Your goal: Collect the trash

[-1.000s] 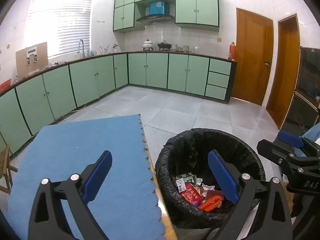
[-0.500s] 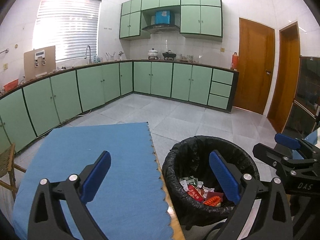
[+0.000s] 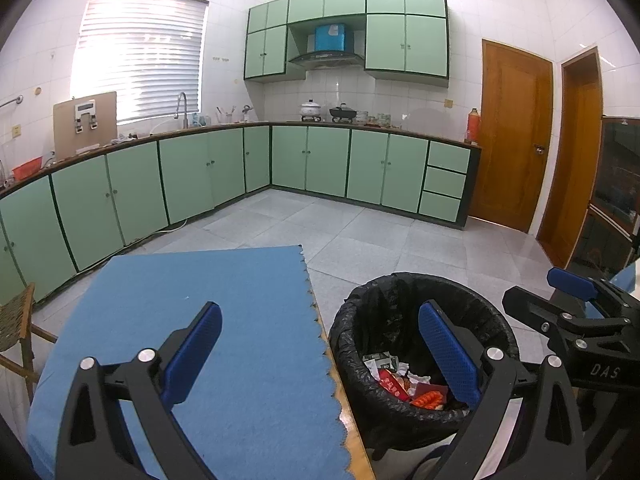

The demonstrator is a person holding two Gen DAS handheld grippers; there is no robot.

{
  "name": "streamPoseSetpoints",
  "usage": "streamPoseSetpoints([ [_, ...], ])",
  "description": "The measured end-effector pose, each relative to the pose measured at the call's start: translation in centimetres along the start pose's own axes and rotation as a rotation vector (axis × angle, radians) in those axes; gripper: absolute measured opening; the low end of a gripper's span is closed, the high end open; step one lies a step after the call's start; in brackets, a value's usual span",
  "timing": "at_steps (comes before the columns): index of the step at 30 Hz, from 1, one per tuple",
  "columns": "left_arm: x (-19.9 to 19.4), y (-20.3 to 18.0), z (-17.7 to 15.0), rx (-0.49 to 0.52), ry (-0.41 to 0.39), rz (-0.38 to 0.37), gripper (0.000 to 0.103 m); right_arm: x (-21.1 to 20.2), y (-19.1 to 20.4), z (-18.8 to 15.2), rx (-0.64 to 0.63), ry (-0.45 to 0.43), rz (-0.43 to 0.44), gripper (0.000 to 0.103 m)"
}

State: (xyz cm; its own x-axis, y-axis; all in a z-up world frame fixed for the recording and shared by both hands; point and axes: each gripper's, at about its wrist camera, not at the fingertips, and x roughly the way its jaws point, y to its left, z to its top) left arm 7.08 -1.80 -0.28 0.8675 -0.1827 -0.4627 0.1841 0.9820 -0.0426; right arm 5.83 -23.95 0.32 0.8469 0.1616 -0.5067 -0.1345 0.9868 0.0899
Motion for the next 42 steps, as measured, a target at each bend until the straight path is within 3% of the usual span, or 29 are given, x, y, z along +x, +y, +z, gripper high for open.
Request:
streamPoseSetpoints([
  [42, -0.33, 0.35, 0.18, 0.01, 0.001, 0.02, 0.097, 0.48, 0.34, 0.6, -0.005, -0.005, 0.01, 0.098],
])
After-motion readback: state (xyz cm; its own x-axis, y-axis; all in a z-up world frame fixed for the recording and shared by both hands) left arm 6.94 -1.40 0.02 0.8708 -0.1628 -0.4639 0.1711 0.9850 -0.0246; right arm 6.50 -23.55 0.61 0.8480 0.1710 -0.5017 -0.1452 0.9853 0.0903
